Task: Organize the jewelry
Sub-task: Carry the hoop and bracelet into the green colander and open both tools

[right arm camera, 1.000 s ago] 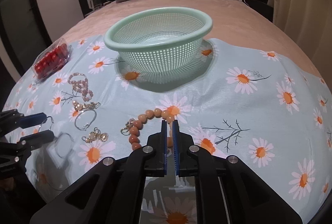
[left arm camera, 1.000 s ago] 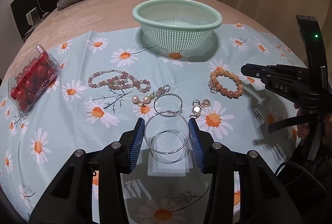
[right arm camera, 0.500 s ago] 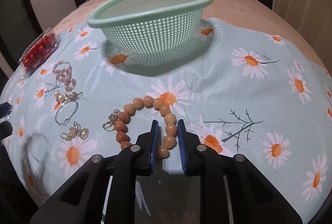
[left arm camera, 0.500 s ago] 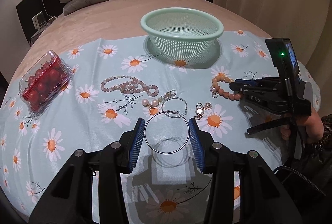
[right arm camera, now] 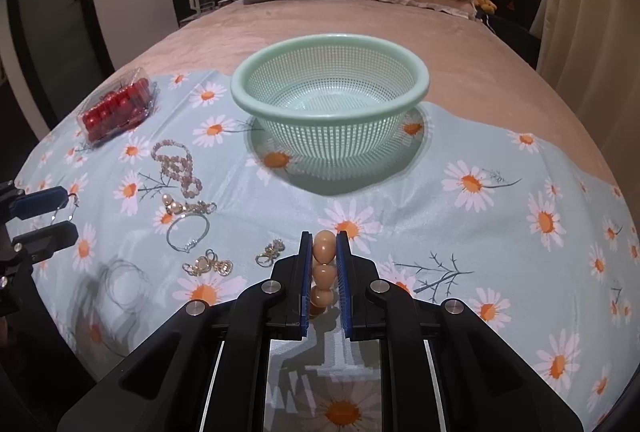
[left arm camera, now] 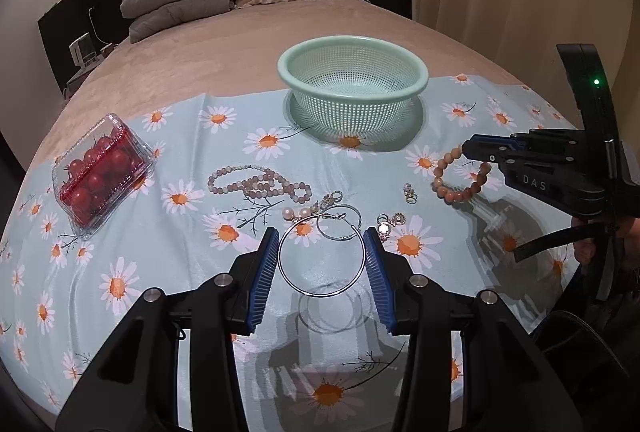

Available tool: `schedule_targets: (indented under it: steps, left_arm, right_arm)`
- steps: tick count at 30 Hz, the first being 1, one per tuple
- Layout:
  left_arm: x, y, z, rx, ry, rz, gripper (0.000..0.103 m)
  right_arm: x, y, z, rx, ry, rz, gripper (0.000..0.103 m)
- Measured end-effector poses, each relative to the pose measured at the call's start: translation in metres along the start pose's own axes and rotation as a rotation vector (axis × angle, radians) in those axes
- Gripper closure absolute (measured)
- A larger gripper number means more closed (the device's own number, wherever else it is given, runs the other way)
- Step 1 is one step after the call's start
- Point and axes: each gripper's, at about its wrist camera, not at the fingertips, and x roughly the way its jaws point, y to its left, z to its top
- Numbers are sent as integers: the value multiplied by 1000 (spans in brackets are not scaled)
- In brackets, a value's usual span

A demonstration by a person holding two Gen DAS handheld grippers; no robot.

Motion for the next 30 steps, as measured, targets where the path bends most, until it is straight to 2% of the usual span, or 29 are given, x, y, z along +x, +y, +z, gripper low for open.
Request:
schedule_targets:
  steps: [9, 17, 27, 30]
  left_arm:
    - [-15, 12, 13, -25, -43, -12, 59]
    - [-20, 17, 45, -49, -97, -55, 58]
    - [-4, 18, 91, -23, -138, -32, 58]
    - [7, 25, 106, -43, -139, -72, 58]
  right_arm:
    - [-44, 3, 26, -62, -76, -39, 92]
    - [-70, -1, 58, -91, -135, -66, 92]
    - [-78, 2, 96, -146, -174, -60, 92]
    - [-74, 2, 108, -166, -179, -65, 92]
